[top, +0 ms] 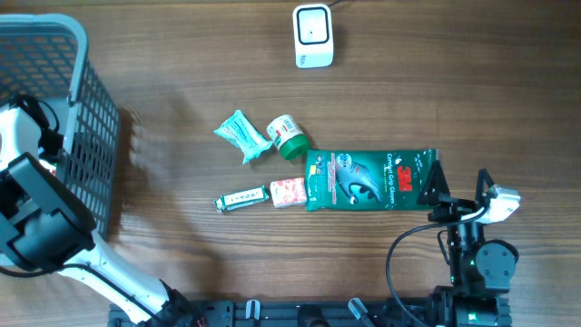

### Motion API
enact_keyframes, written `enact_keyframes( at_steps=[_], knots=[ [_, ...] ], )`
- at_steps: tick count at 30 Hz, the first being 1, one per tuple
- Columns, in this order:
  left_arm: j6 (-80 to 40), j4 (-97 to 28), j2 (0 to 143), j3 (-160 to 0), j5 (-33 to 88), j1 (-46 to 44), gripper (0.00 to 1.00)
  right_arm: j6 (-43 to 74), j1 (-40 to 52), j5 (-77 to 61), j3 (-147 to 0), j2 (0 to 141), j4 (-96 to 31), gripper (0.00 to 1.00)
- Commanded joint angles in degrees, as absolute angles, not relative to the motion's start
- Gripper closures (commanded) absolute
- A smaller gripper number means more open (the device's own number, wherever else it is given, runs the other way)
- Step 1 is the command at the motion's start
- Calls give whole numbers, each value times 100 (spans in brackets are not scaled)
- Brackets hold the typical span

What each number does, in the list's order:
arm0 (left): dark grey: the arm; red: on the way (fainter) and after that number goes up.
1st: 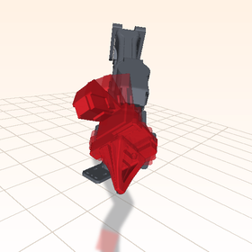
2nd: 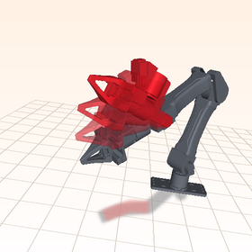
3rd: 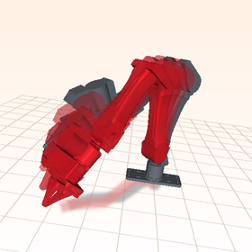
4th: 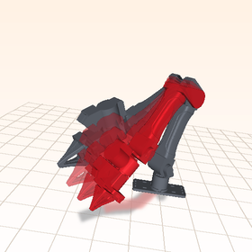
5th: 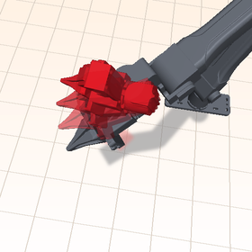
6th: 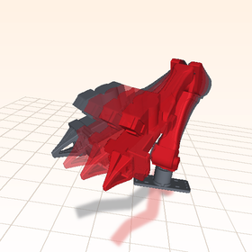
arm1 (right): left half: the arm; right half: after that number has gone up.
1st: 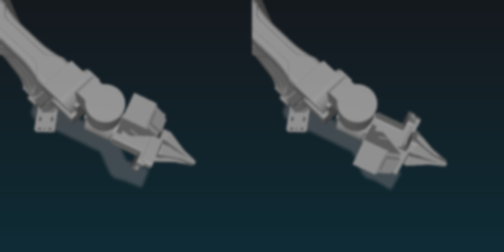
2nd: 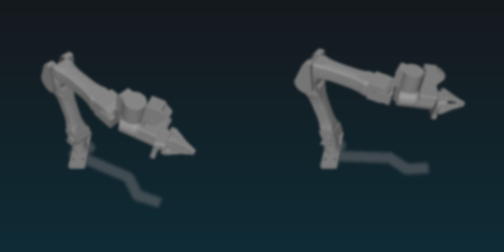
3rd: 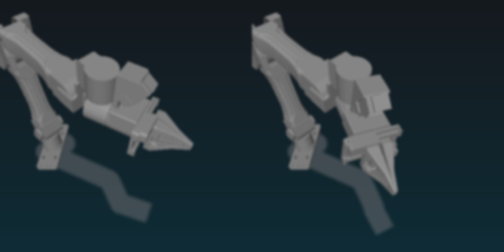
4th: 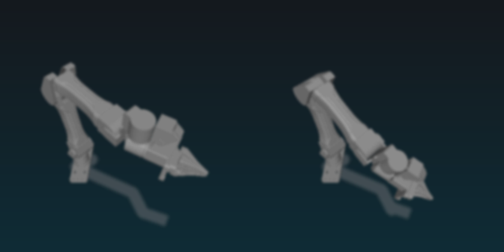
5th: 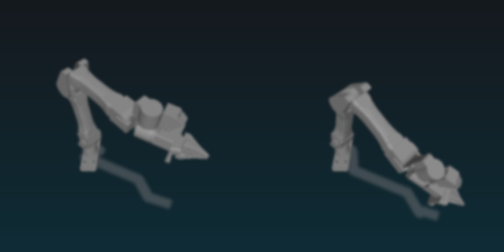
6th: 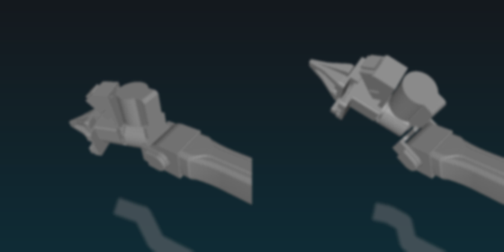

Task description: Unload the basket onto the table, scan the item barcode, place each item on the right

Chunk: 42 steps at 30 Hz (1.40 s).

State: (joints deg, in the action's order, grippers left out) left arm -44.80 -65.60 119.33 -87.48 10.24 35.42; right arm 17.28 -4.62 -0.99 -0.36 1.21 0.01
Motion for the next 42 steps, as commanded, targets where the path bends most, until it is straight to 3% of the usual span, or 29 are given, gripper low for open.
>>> enact_keyframes(
  at_steps=[1, 11, 25, 33, 42],
  knots=[
    [-4259, -6657, 12237, -8571, 832, 3605, 96, 1664, -445, -58, -30, 93, 32, 0],
    [-4219, -6772, 10844, -9271, 126, 3811, 96, 1662, -445, -58, -30, 93, 32, 0],
    [-4042, -6324, 8932, -9271, 165, 3634, 96, 1664, -445, -58, -30, 93, 32, 0],
    [-4049, -5690, 7089, -9271, -248, 2097, 96, 1664, -445, -58, -30, 93, 32, 0],
    [-4051, -5774, 7334, -9268, -821, -224, 96, 1664, -445, -58, -30, 93, 32, 0]
  ],
)
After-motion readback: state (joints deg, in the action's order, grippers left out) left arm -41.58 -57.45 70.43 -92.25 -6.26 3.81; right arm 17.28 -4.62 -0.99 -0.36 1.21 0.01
